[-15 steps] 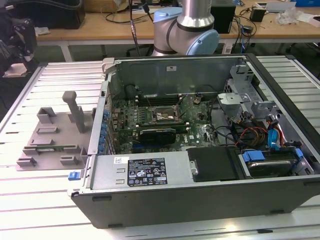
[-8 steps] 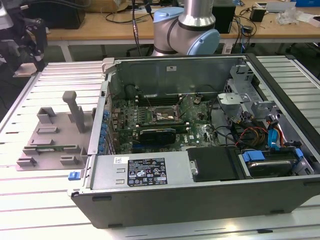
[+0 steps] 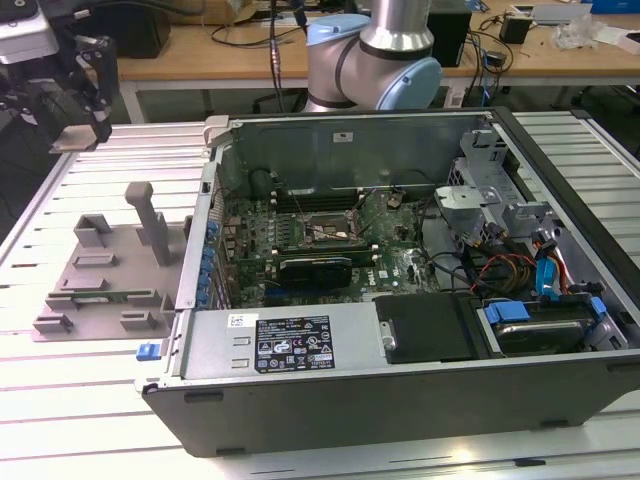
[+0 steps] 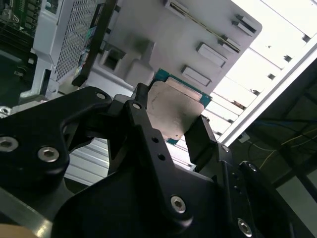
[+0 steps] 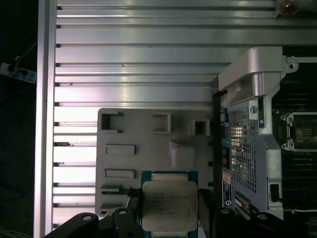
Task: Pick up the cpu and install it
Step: 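Pick up the cpu and move it towards the insertion slot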
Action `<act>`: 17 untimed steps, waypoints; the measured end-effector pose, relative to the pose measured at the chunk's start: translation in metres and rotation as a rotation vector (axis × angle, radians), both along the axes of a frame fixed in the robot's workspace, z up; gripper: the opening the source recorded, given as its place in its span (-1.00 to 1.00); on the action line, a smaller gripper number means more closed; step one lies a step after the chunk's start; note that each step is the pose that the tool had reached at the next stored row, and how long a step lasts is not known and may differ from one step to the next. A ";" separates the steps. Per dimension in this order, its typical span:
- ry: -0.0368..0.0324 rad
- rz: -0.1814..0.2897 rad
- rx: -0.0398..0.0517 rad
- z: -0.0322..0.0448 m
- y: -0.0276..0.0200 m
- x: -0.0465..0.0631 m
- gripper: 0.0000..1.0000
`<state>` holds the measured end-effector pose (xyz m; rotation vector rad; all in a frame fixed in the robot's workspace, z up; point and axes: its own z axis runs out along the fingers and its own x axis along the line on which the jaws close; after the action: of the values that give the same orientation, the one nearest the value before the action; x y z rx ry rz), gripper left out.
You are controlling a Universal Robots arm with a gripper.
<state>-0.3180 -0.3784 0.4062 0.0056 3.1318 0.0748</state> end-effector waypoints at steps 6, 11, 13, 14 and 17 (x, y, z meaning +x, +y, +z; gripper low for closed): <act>0.0001 0.000 -0.0001 0.0000 0.0000 0.015 0.09; 0.0000 0.000 0.0000 0.0000 0.0000 0.030 0.09; 0.0001 0.000 -0.0001 0.0000 0.0000 0.035 0.09; 0.0000 0.000 0.0000 0.0000 0.0000 0.037 0.09; 0.0001 0.000 0.0000 0.0000 0.0000 0.047 0.09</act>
<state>-0.2712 -0.3783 0.4062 0.0057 3.1319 0.0747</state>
